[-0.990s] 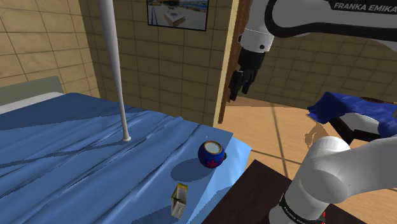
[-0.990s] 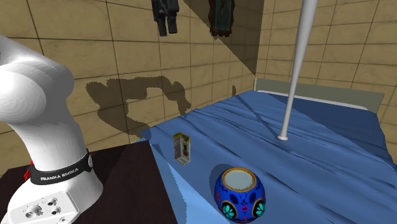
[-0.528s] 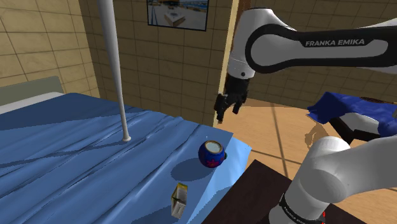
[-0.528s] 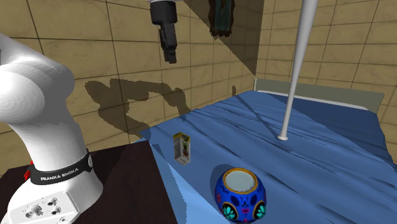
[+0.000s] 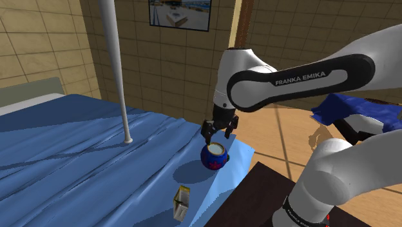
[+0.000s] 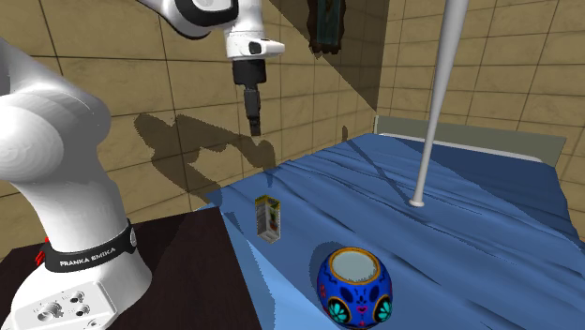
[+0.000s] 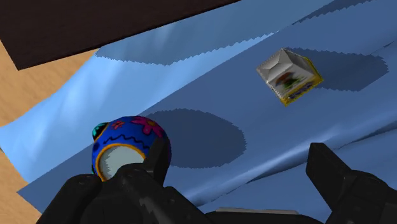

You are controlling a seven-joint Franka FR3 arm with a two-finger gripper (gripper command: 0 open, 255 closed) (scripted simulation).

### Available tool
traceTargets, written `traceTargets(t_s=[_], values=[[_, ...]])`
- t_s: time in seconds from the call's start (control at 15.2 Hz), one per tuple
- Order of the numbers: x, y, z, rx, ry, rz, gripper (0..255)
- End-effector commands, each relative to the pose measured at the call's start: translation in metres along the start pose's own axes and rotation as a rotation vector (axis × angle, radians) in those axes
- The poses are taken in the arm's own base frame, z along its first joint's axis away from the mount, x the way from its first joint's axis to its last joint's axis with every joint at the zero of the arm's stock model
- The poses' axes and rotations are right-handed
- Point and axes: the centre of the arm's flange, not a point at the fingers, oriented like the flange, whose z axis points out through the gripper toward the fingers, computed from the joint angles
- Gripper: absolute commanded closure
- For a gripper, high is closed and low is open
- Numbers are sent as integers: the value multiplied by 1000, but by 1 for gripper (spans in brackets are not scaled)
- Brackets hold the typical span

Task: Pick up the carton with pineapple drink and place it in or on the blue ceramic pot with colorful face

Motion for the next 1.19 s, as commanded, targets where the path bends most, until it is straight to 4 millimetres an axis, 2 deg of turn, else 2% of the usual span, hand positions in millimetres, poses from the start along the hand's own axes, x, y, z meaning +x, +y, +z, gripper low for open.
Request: traceTargets(t_s=[0.0,1.12], values=[[0,-16,24,2,-4,50,0],[29,-103,229,-3,-55,450,0]])
